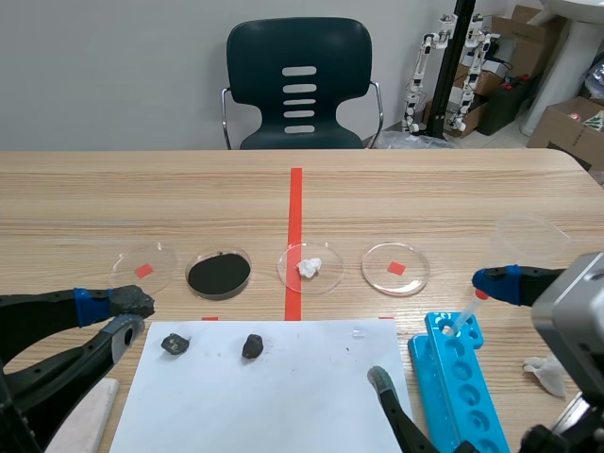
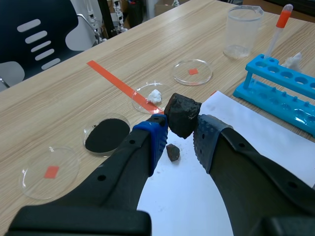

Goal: Rub the mineral on the streak plate

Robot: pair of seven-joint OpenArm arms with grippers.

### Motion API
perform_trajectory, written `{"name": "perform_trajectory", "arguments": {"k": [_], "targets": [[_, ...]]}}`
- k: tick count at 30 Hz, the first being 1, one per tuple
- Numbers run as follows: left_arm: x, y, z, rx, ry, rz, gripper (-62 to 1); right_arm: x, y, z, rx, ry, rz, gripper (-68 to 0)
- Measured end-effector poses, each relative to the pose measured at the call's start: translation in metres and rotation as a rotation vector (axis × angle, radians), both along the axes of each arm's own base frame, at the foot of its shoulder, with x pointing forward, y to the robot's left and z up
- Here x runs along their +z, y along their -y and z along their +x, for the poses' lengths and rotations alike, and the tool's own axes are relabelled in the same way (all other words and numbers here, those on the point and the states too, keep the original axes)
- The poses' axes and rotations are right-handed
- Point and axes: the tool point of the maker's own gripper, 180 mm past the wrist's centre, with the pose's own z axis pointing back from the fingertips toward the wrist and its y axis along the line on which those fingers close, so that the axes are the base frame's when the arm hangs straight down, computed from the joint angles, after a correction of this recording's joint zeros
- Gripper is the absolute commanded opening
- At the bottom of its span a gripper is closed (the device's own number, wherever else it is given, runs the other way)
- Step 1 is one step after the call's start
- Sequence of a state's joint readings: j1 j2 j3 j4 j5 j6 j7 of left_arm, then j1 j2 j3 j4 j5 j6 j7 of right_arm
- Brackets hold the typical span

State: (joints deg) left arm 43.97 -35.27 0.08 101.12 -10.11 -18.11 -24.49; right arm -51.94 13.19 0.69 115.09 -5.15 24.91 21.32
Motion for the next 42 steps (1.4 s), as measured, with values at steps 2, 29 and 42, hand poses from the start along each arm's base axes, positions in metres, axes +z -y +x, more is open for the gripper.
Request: {"name": "perform_trajectory", "arguments": {"k": [2,29,42], "targets": [[0.0,0.0,0.0,0.0,0.0,0.0,-49.3,0.0,0.0,0.0,0.0,0.0,0.0,0.4],[0.0,0.0,0.0,0.0,0.0,0.0,-49.3,0.0,0.0,0.0,0.0,0.0,0.0,0.4],[-0.027,-0.011,0.006,0.074,-0.178,0.042,-49.3,0.0,0.0,0.0,0.0,0.0,0.0,0.4]]}}
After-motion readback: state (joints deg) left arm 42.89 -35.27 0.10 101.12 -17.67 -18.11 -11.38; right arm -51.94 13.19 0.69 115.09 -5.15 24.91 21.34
